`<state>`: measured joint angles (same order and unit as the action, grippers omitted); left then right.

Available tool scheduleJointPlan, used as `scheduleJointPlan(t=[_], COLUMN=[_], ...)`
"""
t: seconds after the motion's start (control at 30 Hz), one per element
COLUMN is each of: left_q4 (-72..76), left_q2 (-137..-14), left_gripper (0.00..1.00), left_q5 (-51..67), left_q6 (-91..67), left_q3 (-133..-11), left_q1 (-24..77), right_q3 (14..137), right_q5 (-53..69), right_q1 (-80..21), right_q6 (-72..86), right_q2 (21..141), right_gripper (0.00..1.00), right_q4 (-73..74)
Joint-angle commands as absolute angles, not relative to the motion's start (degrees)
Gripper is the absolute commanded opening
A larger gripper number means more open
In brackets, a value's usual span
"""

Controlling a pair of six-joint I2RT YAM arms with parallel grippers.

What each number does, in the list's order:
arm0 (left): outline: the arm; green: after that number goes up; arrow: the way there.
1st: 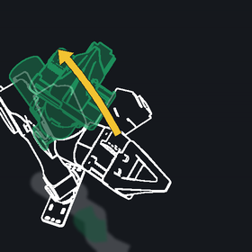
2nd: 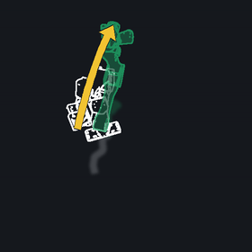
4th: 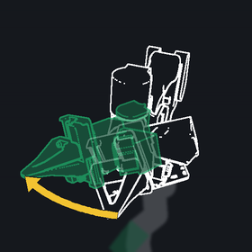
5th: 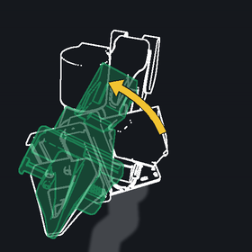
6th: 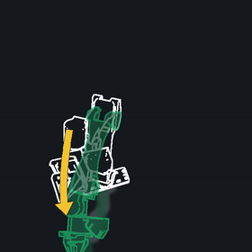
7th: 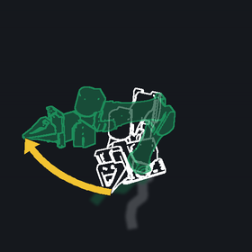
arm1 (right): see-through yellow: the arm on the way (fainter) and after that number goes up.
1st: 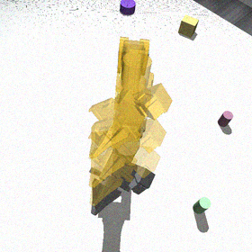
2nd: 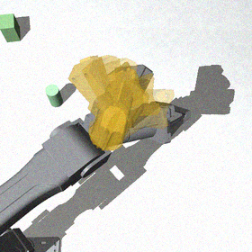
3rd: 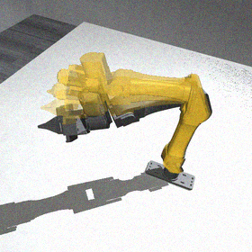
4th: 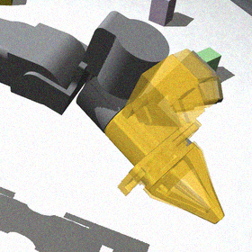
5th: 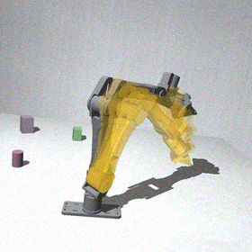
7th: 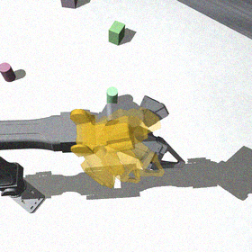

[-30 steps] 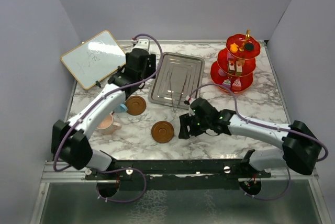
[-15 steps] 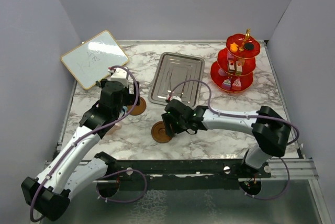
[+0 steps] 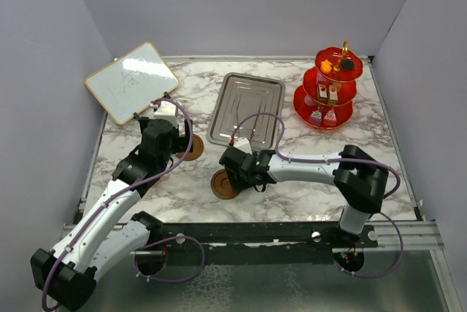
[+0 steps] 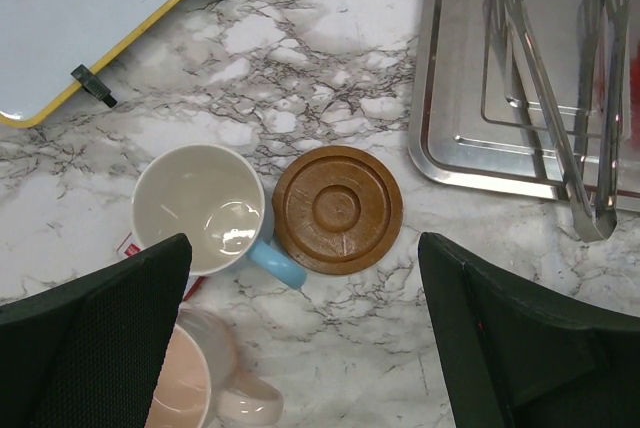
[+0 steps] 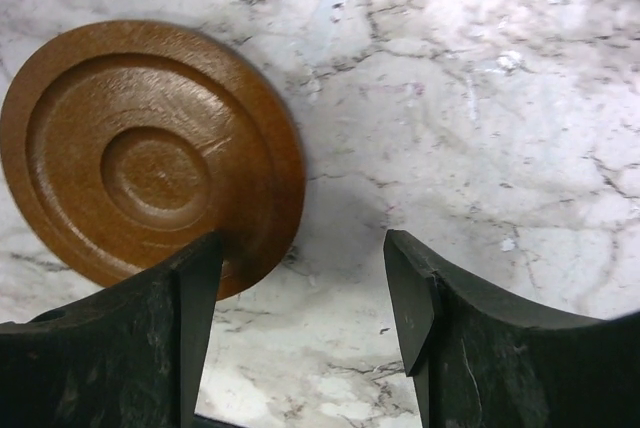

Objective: Serve the afternoon tea
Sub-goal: Move the coaster to the center of the board.

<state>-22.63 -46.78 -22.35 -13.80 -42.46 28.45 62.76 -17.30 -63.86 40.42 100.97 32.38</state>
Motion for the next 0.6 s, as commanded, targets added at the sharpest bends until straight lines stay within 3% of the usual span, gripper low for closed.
scheduleJointPlan(t=[0.0,0.57], left_q4=[-22.5,-22.9], left_q2=[-45.1,-44.6], left_gripper=[0.99,0.99], left_q5=[-23.1,-23.0], left_q6=[-14.2,-13.5], left_q3=[-42.1,-42.0], left_q1=[28.2,28.1], right_q3=[57.9,46.4], right_q5=[-26.9,-26.9], right_q1=[-63.1,-44.8], right_q6=[42.7,40.2], right_q2=[100.6,82.6], right_gripper=[0.66,0.66], right_q4=[39.1,38.5])
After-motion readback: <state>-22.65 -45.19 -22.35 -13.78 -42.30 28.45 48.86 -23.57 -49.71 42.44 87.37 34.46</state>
